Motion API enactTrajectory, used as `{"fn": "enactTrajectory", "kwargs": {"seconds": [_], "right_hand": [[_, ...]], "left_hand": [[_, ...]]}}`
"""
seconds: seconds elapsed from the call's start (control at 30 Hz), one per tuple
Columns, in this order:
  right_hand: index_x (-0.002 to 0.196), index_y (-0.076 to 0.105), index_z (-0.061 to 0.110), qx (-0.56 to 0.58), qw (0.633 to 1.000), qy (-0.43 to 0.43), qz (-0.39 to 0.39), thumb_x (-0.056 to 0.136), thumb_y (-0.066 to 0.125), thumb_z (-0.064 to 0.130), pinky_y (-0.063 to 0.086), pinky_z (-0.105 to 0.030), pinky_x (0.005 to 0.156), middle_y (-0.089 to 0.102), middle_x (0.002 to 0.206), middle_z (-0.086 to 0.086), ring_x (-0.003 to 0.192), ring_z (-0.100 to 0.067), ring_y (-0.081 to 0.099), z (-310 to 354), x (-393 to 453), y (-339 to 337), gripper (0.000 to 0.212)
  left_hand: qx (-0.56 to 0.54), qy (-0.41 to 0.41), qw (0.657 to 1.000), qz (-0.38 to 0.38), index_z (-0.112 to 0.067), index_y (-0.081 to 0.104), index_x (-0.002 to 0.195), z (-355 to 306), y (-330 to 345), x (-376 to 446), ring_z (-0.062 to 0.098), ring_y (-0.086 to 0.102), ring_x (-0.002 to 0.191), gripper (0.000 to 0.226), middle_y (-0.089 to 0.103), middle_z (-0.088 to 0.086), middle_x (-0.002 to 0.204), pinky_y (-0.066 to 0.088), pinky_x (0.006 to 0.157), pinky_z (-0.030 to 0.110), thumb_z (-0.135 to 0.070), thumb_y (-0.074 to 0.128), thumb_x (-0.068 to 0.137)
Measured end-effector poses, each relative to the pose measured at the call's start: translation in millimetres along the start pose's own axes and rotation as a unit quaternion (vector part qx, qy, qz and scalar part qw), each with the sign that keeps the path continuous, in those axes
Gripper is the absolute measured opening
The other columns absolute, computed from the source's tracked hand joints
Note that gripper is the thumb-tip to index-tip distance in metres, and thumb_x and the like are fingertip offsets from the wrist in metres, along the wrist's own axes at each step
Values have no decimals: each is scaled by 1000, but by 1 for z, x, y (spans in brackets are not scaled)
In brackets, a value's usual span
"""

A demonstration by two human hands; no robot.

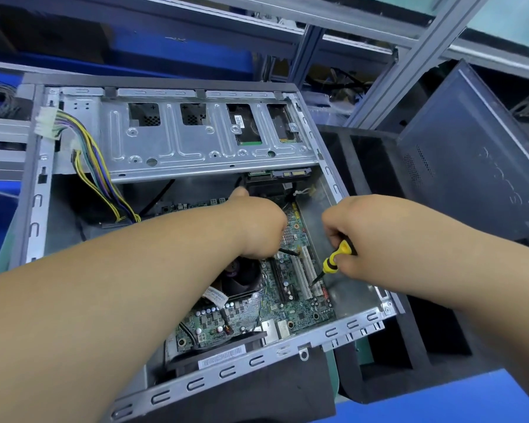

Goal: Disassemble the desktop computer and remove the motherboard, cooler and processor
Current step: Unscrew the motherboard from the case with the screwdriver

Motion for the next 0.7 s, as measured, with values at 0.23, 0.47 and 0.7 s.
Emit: {"fn": "enactTrajectory", "kwargs": {"seconds": [0.23,0.47,0.7], "right_hand": [[86,50,29,7,1000,28,-11,85,60,27,35,-23,56,53,91,8,73,-10,46,-7,0,1,10],[91,56,29,-6,1000,28,-2,89,57,29,25,-16,51,53,95,8,67,-7,41,-9,-1,6,3],[92,56,28,-23,1000,15,8,90,55,31,28,-20,52,57,100,8,77,-13,47,0,-3,10,4]], "left_hand": [[-84,-32,995,40,-41,60,112,7,3,0,0,35,66,42,45,-20,70,26,95,40,-11,40,91],[9,-55,993,105,-26,51,128,11,5,-8,19,35,80,41,39,-12,81,17,81,35,-11,41,91],[-17,-61,994,92,-26,58,115,10,3,-11,20,47,109,39,60,-11,120,26,93,46,-6,37,89]]}}
Point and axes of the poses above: each hand's wrist, its own x-axis towards the middle knuckle, its own y-axis out of the palm, z = x × y, the point moved 8 cm from there along x, towards the middle knuckle
